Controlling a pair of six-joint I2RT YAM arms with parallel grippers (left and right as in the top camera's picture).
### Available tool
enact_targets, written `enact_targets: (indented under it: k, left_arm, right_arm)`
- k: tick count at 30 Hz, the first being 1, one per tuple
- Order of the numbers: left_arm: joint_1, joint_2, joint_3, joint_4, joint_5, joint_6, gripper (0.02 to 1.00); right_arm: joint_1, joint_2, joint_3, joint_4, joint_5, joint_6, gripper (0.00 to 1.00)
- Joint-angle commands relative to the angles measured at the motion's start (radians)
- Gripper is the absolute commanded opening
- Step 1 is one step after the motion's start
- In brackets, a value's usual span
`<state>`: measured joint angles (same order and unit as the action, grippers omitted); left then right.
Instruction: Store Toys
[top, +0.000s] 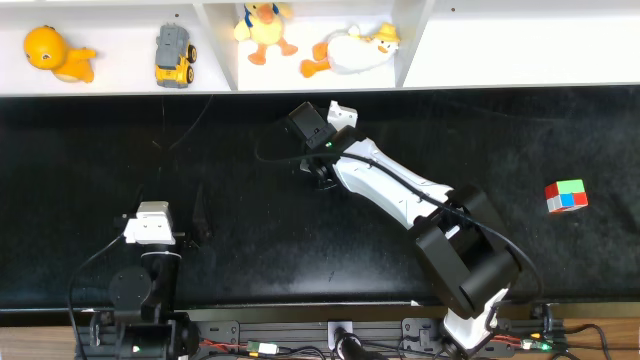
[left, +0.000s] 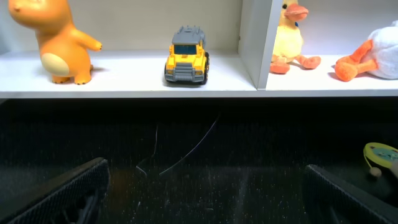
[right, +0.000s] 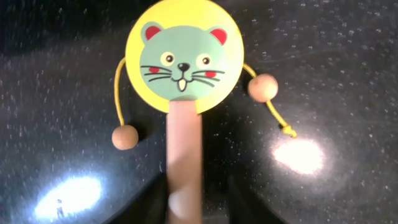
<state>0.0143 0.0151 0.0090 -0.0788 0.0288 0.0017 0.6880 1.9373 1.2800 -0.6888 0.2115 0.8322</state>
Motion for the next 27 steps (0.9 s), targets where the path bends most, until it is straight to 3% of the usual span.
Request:
enact_targets:
  k: [1,6,12,18,21,27]
  left_arm:
    - [-0.005,-0.012,-0.001,-0.005,-0.005,-0.01,0.998]
    - [-0.005,-0.012,-0.001,-0.005,-0.005,-0.01,0.998]
    - [-0.005,-0.012,-0.001,-0.005,-0.005,-0.01,0.998]
    - [-0.005,-0.012,-0.001,-0.005,-0.005,-0.01,0.998]
    - [-0.005,-0.012,-0.001,-0.005,-0.005,-0.01,0.998]
    - [-0.005,-0.012,-0.001,-0.005,-0.005,-0.01,0.996]
  right_arm:
    - [0.001,0.043,-0.01,-0.007,-0.047,0.01,0.224]
    - [0.001,0.043,-0.01,-0.014,-0.058,0.01,0.143]
    - [-0.002,0.015,-0.01,-0.066,-0.05,0.007,0.126]
    - [-0.029,-0.1,-0.038,-0.19,0.055,0.006,0.102]
    - [-0.062,-0.196,-0.094,-0.205,0.092,0.005,0.084]
    - [-0.173,-0.435,-0.255,-0.206,0.089,-0.035,0.058]
